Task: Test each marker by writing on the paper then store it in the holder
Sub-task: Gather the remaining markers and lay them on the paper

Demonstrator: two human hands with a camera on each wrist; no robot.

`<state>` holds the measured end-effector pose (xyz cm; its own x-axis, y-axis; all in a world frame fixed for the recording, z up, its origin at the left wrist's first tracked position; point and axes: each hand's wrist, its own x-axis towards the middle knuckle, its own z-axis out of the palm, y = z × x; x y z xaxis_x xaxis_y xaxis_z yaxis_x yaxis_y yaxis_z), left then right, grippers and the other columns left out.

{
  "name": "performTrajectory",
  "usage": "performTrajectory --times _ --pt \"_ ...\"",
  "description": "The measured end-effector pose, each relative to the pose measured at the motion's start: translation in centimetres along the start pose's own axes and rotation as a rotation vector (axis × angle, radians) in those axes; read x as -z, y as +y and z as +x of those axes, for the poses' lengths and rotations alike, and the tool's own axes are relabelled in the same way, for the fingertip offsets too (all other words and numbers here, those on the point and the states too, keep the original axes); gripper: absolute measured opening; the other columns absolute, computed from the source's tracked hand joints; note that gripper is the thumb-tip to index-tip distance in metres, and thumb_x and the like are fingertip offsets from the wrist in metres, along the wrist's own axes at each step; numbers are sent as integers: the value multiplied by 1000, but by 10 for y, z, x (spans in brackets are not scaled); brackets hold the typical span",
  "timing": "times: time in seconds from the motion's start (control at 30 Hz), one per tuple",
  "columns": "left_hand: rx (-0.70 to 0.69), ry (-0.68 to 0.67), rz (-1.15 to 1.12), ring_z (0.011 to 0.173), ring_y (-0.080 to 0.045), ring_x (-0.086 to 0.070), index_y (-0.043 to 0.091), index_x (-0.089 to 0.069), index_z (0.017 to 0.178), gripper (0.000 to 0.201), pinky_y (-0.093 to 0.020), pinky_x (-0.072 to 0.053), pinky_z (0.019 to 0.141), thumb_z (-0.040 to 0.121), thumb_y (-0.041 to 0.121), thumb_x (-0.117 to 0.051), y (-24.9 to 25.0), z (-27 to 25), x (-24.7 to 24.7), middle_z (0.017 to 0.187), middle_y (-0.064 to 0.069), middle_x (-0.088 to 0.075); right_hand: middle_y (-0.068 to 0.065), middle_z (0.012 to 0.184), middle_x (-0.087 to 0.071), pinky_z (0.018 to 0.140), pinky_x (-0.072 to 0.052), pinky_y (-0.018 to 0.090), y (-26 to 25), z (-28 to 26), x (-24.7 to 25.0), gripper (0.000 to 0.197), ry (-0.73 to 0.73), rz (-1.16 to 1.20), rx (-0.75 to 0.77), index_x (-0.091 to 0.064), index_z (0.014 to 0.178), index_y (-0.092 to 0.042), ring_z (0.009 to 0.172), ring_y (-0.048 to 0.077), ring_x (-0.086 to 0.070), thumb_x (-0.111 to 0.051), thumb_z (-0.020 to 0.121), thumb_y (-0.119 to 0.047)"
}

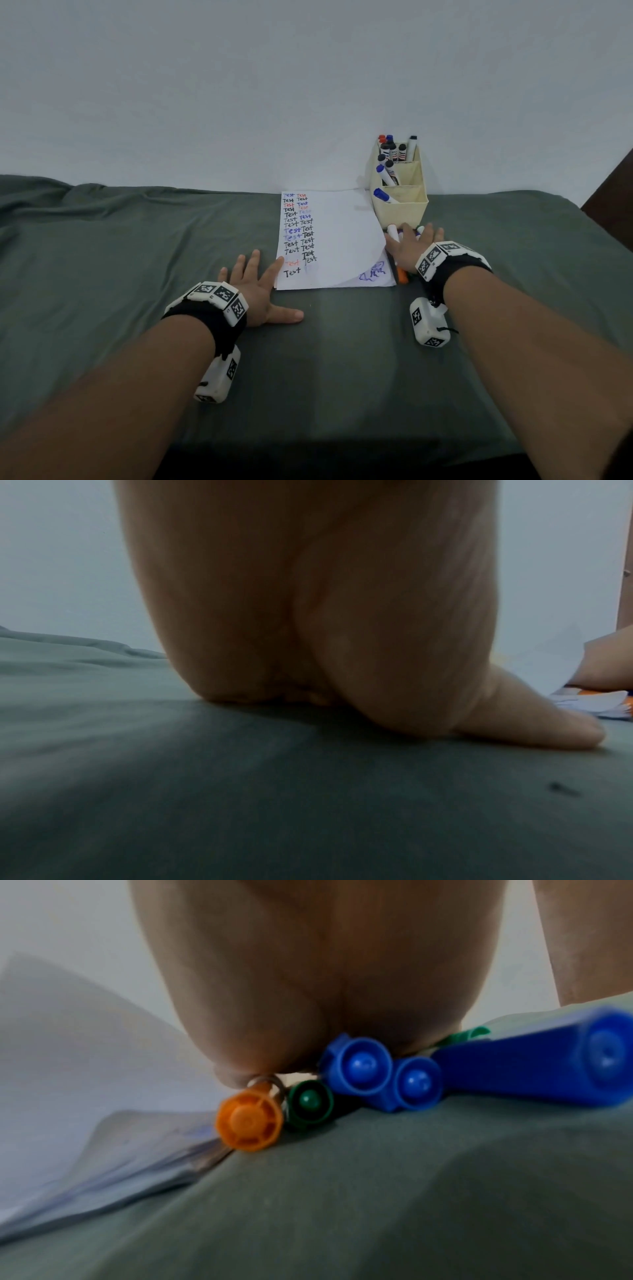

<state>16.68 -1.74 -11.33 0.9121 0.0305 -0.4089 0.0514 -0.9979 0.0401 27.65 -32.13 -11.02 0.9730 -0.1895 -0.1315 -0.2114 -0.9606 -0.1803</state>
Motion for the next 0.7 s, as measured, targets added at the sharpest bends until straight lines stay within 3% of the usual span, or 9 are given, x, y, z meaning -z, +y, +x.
performTrajectory --times 0.17,0.3,0.4,0.47,0.53,0.6,0.7 --pt "0 -3 7 148 -28 21 47 21 148 127 -54 6 119 52 100 -43 2 -4 3 160 -3 27 14 168 1 122 -3 52 4 1 5 74 -51 28 -6 -19 158 -26 154 34 7 -33 98 -66" --pt "-2 -10 5 148 -28 21 47 21 148 125 -53 6 119 54 99 -44 3 -7 5 161 -3 27 18 164 -14 122 -16 53 3 2 10 65 -23 31 -24 -28 154 -18 153 35 -7 -42 100 -52" --pt "0 -17 7 148 -28 21 46 20 149 125 -53 5 120 56 98 -45 3 -9 6 160 -3 27 18 163 -17 119 -25 51 1 1 13 64 -48 29 -31 -32 151 -14 150 37 -18 -40 100 -52" --pt "2 -17 7 148 -28 21 46 20 149 125 -53 5 120 56 98 -45 3 -9 6 161 -3 27 19 154 -33 102 -39 44 1 1 13 60 -32 24 -9 -43 142 -11 137 39 -39 -41 100 -53" --pt "4 -17 11 149 -27 21 46 20 149 125 -53 5 120 56 98 -45 3 -8 6 161 -3 27 17 137 -49 86 -39 38 0 0 15 54 -6 -15 38 -52 132 -12 119 36 -53 -38 99 -53" --pt "6 -17 13 149 -27 21 47 20 149 125 -53 5 120 55 98 -45 3 -8 6 161 -2 27 14 129 -57 90 -38 39 2 -3 18 51 32 -65 92 -54 131 -15 115 33 -56 -33 101 -50" --pt "5 -11 8 149 -27 21 48 20 149 125 -53 5 120 55 99 -44 3 -7 5 161 -2 27 11 137 -54 101 -33 39 5 -8 17 45 49 -113 187 -50 138 -21 125 32 -50 -30 104 -41"
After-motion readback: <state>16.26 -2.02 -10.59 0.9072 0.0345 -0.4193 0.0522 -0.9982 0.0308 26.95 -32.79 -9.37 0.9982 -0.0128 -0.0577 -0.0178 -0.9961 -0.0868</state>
